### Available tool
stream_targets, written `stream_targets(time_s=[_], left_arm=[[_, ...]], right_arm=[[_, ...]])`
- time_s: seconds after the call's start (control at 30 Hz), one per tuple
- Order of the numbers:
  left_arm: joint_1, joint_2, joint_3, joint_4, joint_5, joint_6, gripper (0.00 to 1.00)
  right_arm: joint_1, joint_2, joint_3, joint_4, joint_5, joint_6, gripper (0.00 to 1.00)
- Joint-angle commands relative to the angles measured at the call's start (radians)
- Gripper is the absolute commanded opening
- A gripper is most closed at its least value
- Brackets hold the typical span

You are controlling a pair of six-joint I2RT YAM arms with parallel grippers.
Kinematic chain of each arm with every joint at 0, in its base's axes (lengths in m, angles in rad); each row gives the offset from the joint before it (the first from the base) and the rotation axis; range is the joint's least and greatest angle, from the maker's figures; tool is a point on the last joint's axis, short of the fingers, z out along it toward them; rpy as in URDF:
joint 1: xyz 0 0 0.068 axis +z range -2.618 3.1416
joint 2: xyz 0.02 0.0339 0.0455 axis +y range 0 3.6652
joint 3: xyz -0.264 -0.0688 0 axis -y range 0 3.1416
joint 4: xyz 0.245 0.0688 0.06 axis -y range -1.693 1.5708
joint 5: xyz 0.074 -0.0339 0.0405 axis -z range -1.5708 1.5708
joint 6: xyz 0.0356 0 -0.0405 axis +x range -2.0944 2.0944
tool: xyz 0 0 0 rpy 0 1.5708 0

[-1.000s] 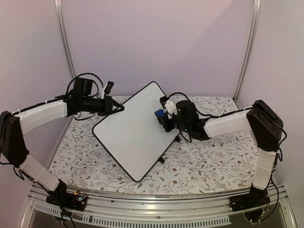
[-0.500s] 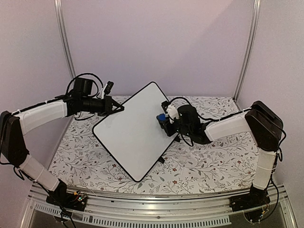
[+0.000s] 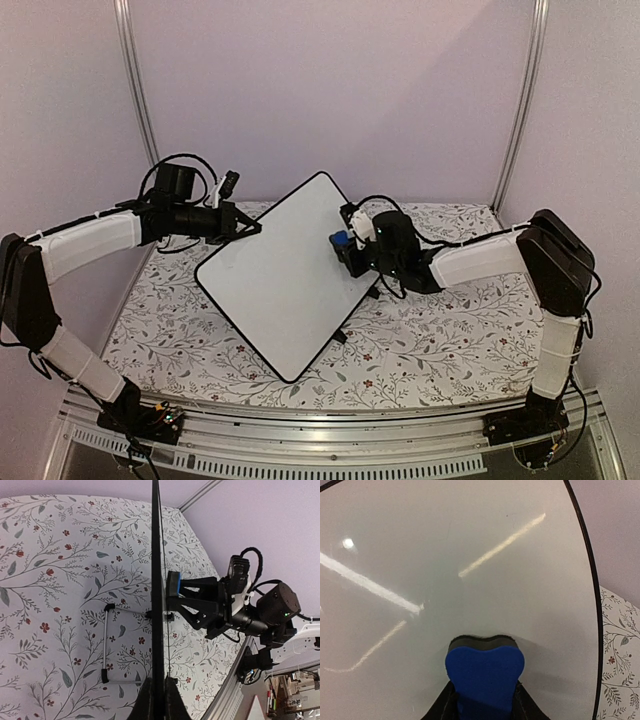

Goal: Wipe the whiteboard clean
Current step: Erase the whiteboard at the center of the board.

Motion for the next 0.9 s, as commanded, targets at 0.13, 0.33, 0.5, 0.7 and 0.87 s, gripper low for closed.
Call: stream_targets(time_s=[0.13,0.33,0.5,0.7,0.87], left_arm=[[-0.007,0.008,-0.011,0.022,0.004,0.068,0.0],[-0.006,0.006,-0.01,0.022,0.004,0.067,0.0],[-0.006,0.005,-0.011,0.022,0.006,0.066,0.0],[-0.006,0.006,-0.012,0.023,0.007,0.065,0.0],[-0.007,0.011,-0.012,0.024,0.007,0.064,0.0]], right_arm=[[-0.015,0.058,0.156,-0.05,-0.05,-0.051,0.33],[-0.037,0.07,0.096,-0.034,-0.117,-0.011,0.33],[-0.044,0.051,-0.021,0.023,-0.135,0.042,0.33],[-0.048,0.028,-0.12,0.069,-0.149,0.079,0.33],[-0.05,0.027,-0.102,0.071,-0.154,0.081,0.33]])
